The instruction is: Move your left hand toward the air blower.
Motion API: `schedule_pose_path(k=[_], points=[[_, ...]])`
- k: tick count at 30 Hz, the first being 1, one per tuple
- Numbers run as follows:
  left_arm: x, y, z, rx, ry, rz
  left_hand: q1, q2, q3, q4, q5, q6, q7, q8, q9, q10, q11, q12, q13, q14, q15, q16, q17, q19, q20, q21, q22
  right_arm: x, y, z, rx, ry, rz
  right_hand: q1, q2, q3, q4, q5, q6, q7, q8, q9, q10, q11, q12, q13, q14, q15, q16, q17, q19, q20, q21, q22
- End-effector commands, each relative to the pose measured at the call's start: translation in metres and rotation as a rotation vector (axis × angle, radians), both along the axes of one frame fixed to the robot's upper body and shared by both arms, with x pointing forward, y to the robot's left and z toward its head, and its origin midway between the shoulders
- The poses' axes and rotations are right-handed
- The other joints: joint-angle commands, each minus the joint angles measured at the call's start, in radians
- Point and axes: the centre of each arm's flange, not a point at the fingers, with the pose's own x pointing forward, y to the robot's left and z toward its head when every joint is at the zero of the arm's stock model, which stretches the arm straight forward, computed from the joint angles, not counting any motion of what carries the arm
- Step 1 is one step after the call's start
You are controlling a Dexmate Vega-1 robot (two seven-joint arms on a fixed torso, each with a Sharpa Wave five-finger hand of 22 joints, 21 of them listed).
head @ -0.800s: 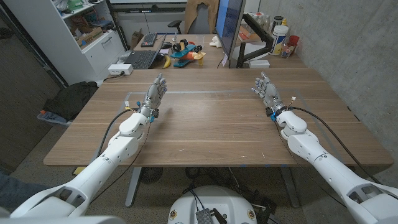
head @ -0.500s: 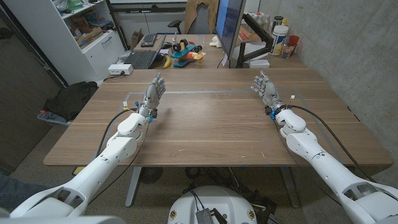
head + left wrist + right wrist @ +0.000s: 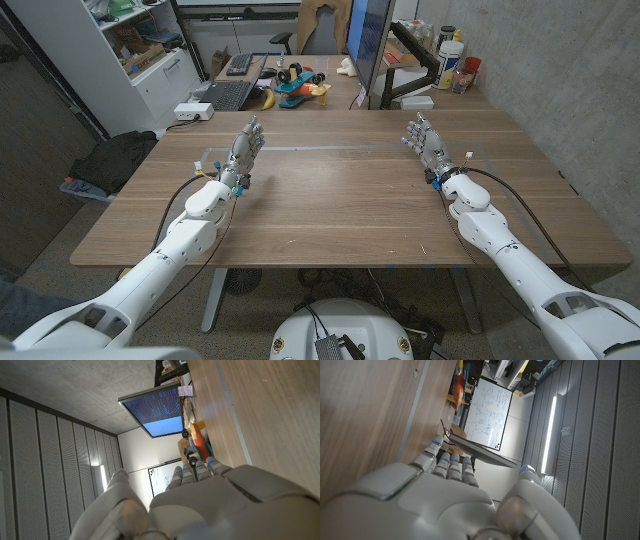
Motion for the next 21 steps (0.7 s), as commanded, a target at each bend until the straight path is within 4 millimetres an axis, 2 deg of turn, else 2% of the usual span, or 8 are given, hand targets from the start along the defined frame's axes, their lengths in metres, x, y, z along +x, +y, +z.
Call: schedule_pose_path(k=[1,21], points=[[-0.012,0.007,0.003,0.014,-0.019,0.013,0.008,0.002,0.006,-0.001,0.004,0.005,0.006,0.005,0.004,0.004,0.003,0.005,0.005,-0.003,0.001,0.004,0.004,-0.005,0.001,0.005,0.002,0.0,-0.002,-0.001,0.004,-0.003,-0.006,0.006,0.005,0.004,0.0,0.007,0.001,0.005,0.007,0.001,0.0,0.008,0.008,0.0,0.0,0.01,0.007,0.0,0.009,0.001,0.0,0.005],[-0.033,0.022,0.0,0.041,-0.037,0.038,0.014,0.007,0.008,-0.006,0.002,0.011,0.006,0.007,0.004,0.007,0.005,0.005,0.005,0.002,0.001,0.005,0.004,-0.005,0.005,0.005,0.002,-0.007,0.0,0.0,0.012,-0.015,-0.012,0.004,0.008,0.002,0.0,0.009,0.001,0.005,0.007,-0.005,0.001,0.006,0.008,-0.013,0.002,0.01,0.007,-0.009,0.011,0.002,-0.007,0.006]])
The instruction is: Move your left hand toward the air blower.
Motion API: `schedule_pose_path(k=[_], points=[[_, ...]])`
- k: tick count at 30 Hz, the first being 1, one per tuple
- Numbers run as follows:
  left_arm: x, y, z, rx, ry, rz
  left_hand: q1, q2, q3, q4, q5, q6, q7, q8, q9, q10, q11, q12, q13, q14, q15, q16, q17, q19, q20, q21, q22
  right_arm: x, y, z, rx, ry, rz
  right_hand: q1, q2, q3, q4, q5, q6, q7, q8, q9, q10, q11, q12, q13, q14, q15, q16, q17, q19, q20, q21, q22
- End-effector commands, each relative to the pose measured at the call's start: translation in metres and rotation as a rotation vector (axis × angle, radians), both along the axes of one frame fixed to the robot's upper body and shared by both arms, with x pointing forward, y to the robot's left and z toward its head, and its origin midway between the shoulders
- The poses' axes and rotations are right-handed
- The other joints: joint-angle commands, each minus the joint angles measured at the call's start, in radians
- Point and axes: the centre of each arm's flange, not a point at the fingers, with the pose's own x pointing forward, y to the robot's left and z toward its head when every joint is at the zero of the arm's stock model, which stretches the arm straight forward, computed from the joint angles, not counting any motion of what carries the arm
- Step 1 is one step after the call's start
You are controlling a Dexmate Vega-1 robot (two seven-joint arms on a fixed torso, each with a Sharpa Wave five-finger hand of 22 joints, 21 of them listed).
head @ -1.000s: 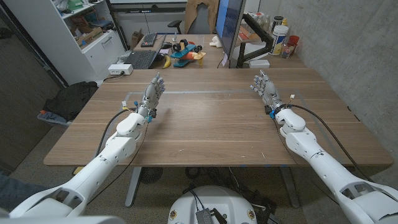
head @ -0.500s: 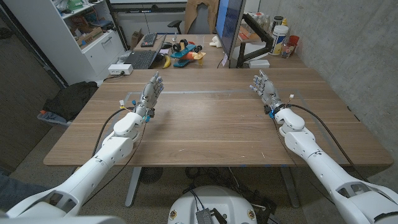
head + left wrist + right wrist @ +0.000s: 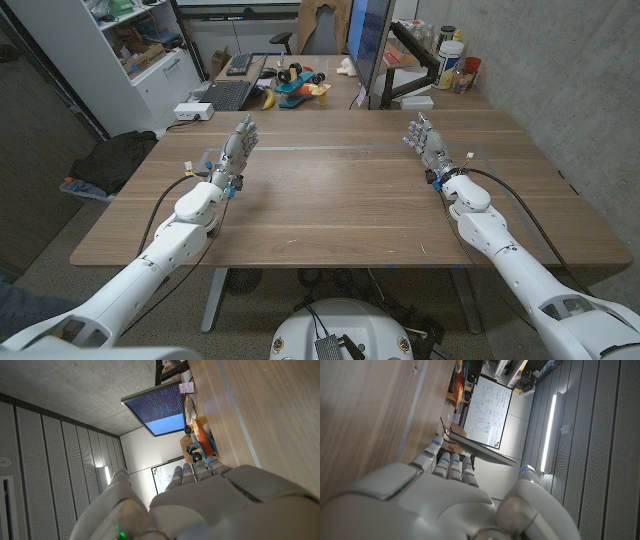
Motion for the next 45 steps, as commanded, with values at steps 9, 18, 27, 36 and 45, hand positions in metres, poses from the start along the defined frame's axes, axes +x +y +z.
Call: schedule_pose_path(k=[9,18,27,36,45], points=[[-0.018,0.009,-0.002,0.016,-0.025,0.01,0.011,0.003,0.005,-0.004,0.001,0.01,0.003,0.007,0.004,0.009,0.002,0.006,0.006,0.003,0.0,0.006,0.004,-0.005,0.007,0.006,0.003,-0.009,0.0,0.0,0.003,-0.009,-0.009,0.004,0.009,0.001,-0.001,0.009,0.003,0.006,0.007,-0.003,0.001,0.006,0.008,-0.004,0.003,0.01,0.004,-0.003,0.012,0.002,-0.003,0.006],[-0.02,0.008,-0.002,0.031,-0.033,0.005,0.014,0.005,0.006,-0.006,0.001,0.012,0.002,0.007,0.004,0.013,0.004,0.008,0.006,0.006,0.001,0.006,0.004,-0.004,0.008,0.006,0.003,-0.016,-0.004,0.001,0.0,-0.016,-0.019,0.003,0.009,0.0,-0.001,0.009,0.004,0.004,0.008,-0.005,0.002,0.007,0.009,-0.01,0.003,0.01,0.004,-0.006,0.013,0.003,-0.005,0.006],[-0.024,0.009,-0.003,0.03,-0.037,0.012,0.016,0.006,0.006,-0.008,0.0,0.015,0.003,0.008,0.004,0.014,0.005,0.008,0.006,0.007,0.001,0.006,0.004,-0.004,0.009,0.006,0.003,-0.014,-0.01,0.004,-0.007,-0.014,-0.021,0.002,0.01,-0.001,-0.001,0.01,0.005,0.004,0.008,-0.006,0.002,0.007,0.009,-0.015,0.005,0.01,0.004,-0.01,0.014,0.003,-0.007,0.006],[-0.032,0.014,-0.001,0.051,-0.041,0.034,0.019,0.007,0.007,-0.01,-0.001,0.017,0.003,0.008,0.004,0.017,0.006,0.008,0.006,0.01,0.001,0.006,0.004,-0.003,0.01,0.007,0.003,-0.014,-0.015,0.006,-0.016,-0.011,-0.029,0.002,0.011,-0.002,-0.001,0.01,0.005,0.003,0.008,-0.007,0.003,0.007,0.009,-0.018,0.004,0.01,0.004,-0.012,0.015,0.003,-0.009,0.006],[-0.044,0.014,-0.002,0.066,-0.066,0.043,0.023,0.009,0.008,-0.014,-0.002,0.02,0.002,0.008,0.004,0.019,0.004,0.009,0.006,0.012,-0.001,0.006,0.003,-0.002,0.012,0.007,0.003,-0.013,-0.017,0.007,-0.026,-0.011,-0.026,0.001,0.012,-0.002,-0.001,0.01,0.006,0.003,0.008,-0.009,0.004,0.007,0.009,-0.023,0.005,0.01,0.004,-0.015,0.015,0.003,-0.011,0.006]])
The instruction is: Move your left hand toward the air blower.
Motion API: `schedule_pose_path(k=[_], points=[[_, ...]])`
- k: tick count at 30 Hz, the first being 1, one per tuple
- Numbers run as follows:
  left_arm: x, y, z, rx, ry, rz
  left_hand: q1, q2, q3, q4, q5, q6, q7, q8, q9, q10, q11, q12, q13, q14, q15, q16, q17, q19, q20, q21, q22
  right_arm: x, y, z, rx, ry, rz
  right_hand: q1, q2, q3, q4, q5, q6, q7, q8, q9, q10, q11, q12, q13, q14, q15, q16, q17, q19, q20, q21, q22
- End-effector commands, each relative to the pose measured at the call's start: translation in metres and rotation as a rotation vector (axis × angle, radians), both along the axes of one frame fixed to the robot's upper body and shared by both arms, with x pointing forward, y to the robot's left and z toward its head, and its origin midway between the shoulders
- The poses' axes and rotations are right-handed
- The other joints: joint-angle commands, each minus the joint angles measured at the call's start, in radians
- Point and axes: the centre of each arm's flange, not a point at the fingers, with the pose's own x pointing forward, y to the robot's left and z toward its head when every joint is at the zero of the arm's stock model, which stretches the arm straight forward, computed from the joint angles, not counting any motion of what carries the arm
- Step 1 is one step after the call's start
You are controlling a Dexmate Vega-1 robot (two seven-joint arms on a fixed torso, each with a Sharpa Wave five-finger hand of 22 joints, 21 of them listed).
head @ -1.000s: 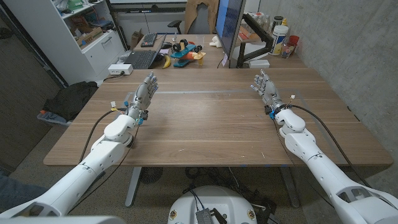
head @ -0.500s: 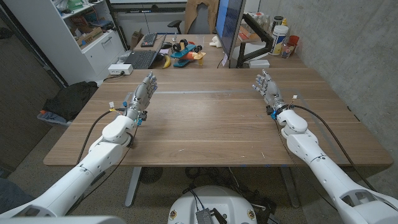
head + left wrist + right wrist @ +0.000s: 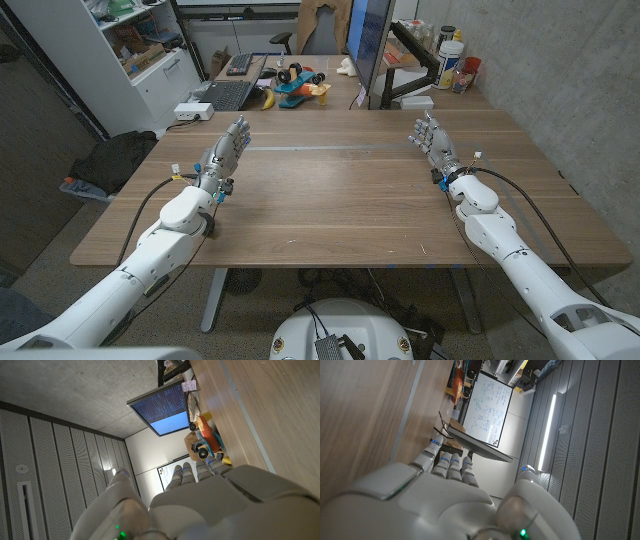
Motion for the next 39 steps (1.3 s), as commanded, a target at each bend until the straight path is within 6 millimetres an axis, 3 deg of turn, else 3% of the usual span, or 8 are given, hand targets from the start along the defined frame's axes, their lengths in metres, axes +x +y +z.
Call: schedule_pose_path(k=[1,26,39], points=[[-0.015,0.002,0.0,0.024,-0.024,0.018,0.015,0.001,0.0,-0.006,-0.002,0.006,-0.002,0.008,0.005,0.009,0.002,0.004,0.001,0.007,0.004,0.007,0.004,-0.004,0.007,0.007,0.003,0.0,-0.003,0.002,-0.013,-0.001,0.001,0.001,0.012,-0.002,-0.002,0.01,0.006,0.003,0.008,0.001,0.004,0.008,0.01,0.0,0.002,0.007,0.005,-0.002,0.008,-0.004,-0.004,0.001],[-0.045,0.02,-0.008,0.095,-0.048,0.095,0.024,0.003,0.002,-0.013,-0.004,0.016,-0.005,0.01,0.005,0.017,0.0,0.006,0.002,0.016,0.004,0.008,0.003,-0.001,0.013,0.008,0.003,0.002,-0.006,-0.001,-0.009,-0.002,-0.004,0.0,0.016,-0.004,-0.002,0.011,0.007,0.002,0.008,-0.002,0.003,0.007,0.01,-0.013,0.004,0.007,0.006,-0.01,0.011,-0.003,-0.009,0.001],[-0.06,0.034,-0.016,0.09,-0.053,0.124,0.029,0.005,0.003,-0.017,-0.005,0.02,-0.006,0.01,0.005,0.019,0.0,0.006,0.002,0.019,0.002,0.008,0.003,0.001,0.016,0.008,0.003,0.006,0.002,0.001,-0.016,0.005,0.005,-0.002,0.017,-0.006,-0.002,0.011,0.007,0.002,0.008,-0.003,0.003,0.006,0.01,-0.018,0.004,0.009,0.006,-0.013,0.011,-0.002,-0.011,0.001]])
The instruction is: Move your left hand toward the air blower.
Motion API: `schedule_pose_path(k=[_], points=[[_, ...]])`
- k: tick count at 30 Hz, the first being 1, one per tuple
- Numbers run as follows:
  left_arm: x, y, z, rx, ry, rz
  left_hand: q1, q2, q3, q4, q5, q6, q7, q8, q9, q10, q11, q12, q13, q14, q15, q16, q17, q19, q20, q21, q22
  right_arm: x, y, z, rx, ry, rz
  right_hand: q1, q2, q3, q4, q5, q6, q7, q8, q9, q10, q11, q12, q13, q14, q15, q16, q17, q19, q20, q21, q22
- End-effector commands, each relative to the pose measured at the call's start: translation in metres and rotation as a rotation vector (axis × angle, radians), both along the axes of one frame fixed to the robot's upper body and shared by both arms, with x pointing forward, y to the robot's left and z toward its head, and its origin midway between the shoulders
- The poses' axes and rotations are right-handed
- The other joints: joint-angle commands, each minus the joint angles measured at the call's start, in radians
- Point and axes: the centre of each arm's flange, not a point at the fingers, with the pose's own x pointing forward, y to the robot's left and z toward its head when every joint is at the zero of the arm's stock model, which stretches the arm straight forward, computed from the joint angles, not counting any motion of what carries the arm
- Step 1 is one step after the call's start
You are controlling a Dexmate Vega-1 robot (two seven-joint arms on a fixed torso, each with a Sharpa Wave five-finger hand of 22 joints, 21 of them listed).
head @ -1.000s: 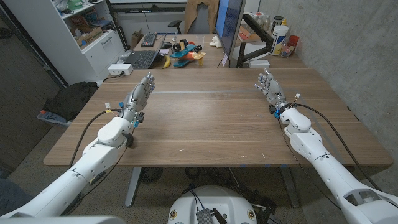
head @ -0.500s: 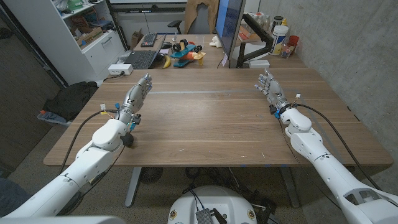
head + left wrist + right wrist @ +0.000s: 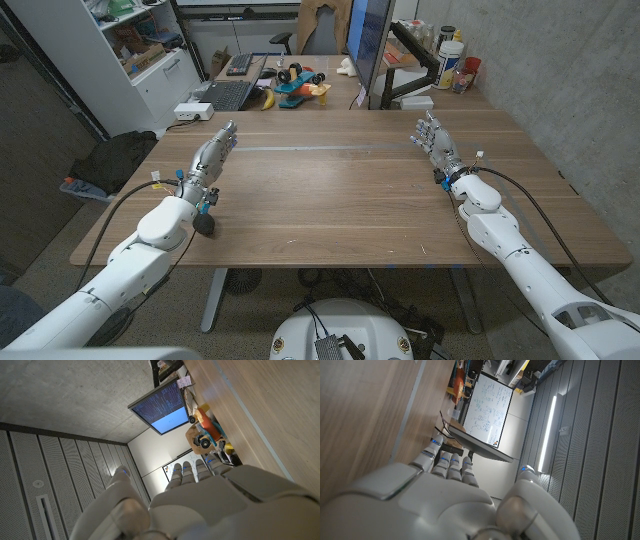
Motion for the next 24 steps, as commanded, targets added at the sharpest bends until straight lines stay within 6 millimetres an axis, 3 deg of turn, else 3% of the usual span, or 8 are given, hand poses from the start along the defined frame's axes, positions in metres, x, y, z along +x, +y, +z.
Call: schedule_pose_path(k=[1,24], points=[[-0.015,0.012,-0.005,0.007,-0.011,0.027,0.014,0.001,0.001,-0.006,0.0,0.002,0.001,0.007,0.005,0.004,0.004,0.006,0.002,0.01,0.004,0.008,0.003,-0.005,0.011,0.004,0.003,0.004,0.007,0.001,-0.007,0.006,0.007,0.003,0.012,-0.006,-0.002,0.003,0.007,0.002,0.008,0.001,0.003,0.006,0.01,0.0,0.0,0.005,0.006,0.0,0.01,-0.001,-0.002,0.002],[-0.034,0.023,-0.007,0.027,-0.016,0.081,0.025,0.003,0.003,-0.015,-0.001,0.005,-0.002,0.006,0.005,0.004,0.004,0.005,0.002,0.011,0.004,0.006,0.003,-0.004,0.016,0.004,0.003,0.011,0.007,0.004,-0.013,0.014,0.011,0.002,0.014,-0.008,-0.003,0.004,0.006,0.002,0.008,0.0,0.003,0.006,0.01,-0.012,0.0,0.006,0.006,-0.008,0.011,0.0,-0.006,0.002]])
